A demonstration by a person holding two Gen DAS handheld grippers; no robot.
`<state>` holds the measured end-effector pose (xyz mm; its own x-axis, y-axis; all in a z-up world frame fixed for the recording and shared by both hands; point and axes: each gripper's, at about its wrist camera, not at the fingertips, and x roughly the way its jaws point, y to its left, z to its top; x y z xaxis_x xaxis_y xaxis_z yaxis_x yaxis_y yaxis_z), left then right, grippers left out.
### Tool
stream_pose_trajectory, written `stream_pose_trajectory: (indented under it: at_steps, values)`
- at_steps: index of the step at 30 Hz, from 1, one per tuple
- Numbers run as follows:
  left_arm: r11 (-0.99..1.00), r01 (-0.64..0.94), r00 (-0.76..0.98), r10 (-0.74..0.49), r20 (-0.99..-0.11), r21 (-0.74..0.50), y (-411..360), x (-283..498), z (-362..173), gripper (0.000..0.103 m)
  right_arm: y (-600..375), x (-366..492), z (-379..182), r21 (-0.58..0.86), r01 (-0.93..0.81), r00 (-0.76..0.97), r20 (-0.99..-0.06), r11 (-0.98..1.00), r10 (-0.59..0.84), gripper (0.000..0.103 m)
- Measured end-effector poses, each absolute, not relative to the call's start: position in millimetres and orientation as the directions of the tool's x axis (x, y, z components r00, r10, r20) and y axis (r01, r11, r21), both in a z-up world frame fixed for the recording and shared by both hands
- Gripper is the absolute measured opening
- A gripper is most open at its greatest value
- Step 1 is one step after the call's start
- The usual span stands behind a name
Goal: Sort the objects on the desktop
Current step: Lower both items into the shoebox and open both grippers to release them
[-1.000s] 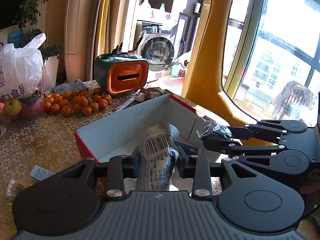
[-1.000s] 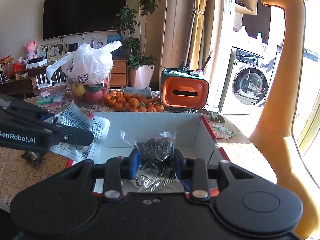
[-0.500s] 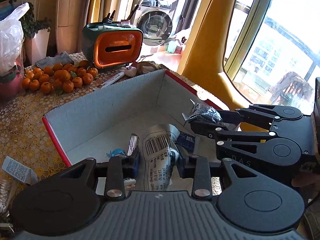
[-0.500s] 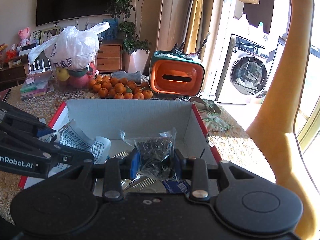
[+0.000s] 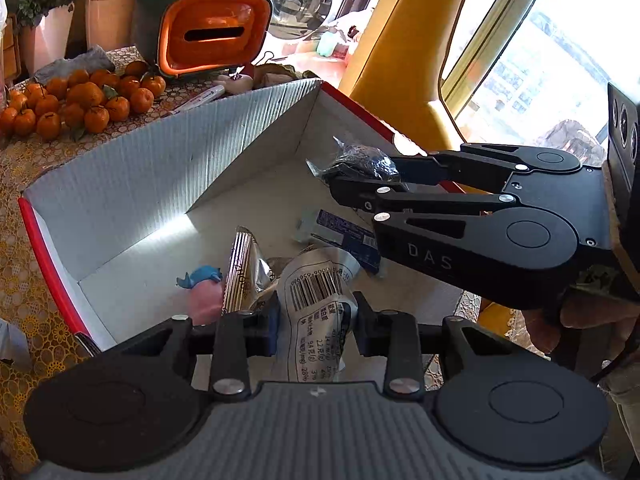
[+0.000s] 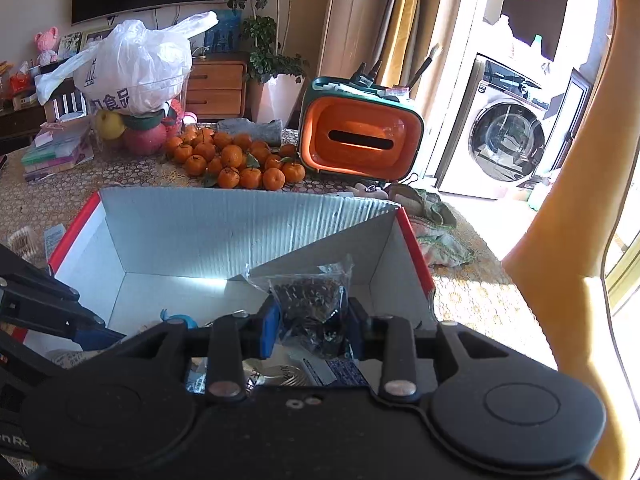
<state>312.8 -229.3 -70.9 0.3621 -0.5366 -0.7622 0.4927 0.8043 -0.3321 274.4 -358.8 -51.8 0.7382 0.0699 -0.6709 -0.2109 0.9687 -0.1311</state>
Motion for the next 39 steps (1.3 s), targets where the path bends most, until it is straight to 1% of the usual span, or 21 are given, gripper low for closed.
stream_pose_trajectory:
  at_steps: [6, 17, 25, 28, 30, 33, 39]
  values:
    - [0.802, 0.475, 0.305, -0.537, -0.787, -0.363, -224.8, 323.6, -85.2, 0.033, -355.0, 297.9, -64.6, -0.121, -0.196, 0.688, -0.724, 0.973, 0.049, 0.034]
    - [0.795, 0.545, 0.267, -0.465, -0.844, -0.265, -238.0, 325.4, -96.2, 0.034, -339.7, 326.3, -84.9, -0.143, -0.223, 0.588, -0.809, 0.964, 0.016, 0.034]
    - [0.794, 0.542, 0.193, -0.437, -0.878, -0.276, -241.6, 332.1, -101.7, 0.035, -326.0, 333.8, -94.1, -0.166, -0.266, 0.529, -0.848, 0.95, 0.0, 0.034]
    - [0.799, 0.535, 0.19, -0.432, -0.882, -0.276, -241.0, 333.0, -101.1, 0.039, -326.4, 334.6, -96.3, -0.16, -0.274, 0.511, -0.86, 0.948, 0.002, 0.034]
    - [0.806, 0.528, 0.201, -0.425, -0.883, -0.268, -240.1, 332.6, -99.8, 0.047, -326.6, 334.7, -97.1, -0.159, -0.276, 0.503, -0.864, 0.948, 0.002, 0.034]
    - [0.814, 0.526, 0.219, -0.409, -0.886, -0.246, -239.5, 331.5, -97.6, 0.053, -324.7, 334.3, -98.7, -0.164, -0.291, 0.493, -0.87, 0.942, 0.001, 0.035]
    - [0.822, 0.527, 0.259, -0.397, -0.88, -0.216, -238.4, 327.6, -91.2, 0.056, -325.4, 334.4, -97.8, -0.171, -0.282, 0.496, -0.868, 0.944, -0.009, 0.039]
